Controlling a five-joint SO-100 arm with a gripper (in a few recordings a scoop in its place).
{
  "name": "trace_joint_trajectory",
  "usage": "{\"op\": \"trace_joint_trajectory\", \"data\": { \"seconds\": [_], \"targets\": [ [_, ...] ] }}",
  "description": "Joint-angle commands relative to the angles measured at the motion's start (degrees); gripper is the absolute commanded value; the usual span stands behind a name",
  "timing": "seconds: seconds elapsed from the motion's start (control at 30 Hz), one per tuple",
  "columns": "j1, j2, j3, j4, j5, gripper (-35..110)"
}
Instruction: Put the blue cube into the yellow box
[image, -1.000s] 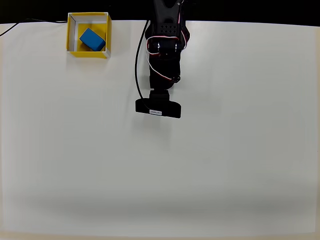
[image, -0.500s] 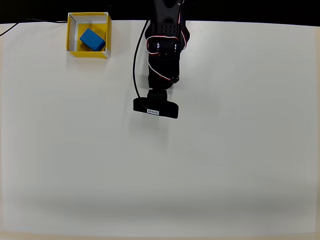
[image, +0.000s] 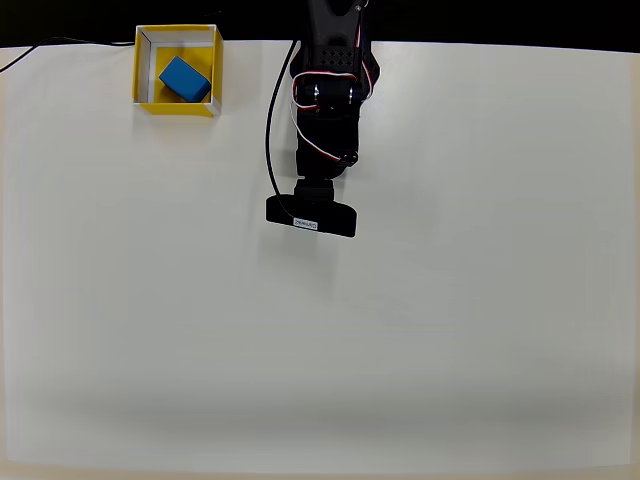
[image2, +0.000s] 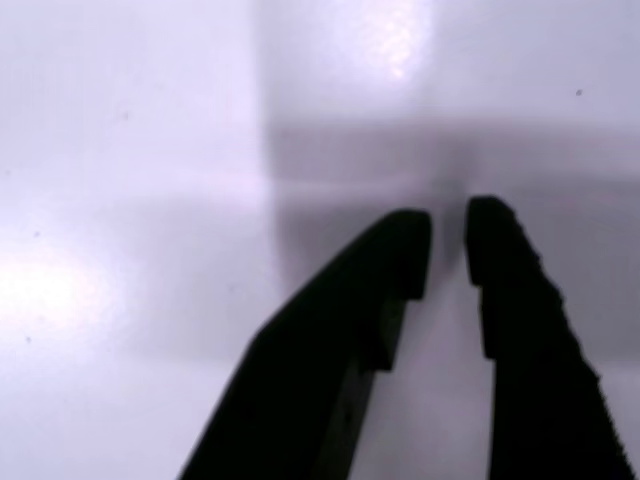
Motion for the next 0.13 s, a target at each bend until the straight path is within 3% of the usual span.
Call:
{"op": "trace_joint_trajectory", "data": {
  "seconds": [0.0,0.1],
  "targets": [
    [0.9,1.1,1.5,1.0,-0.1,1],
    [0.9,1.1,1.5,1.0,-0.1,1]
  ]
}}
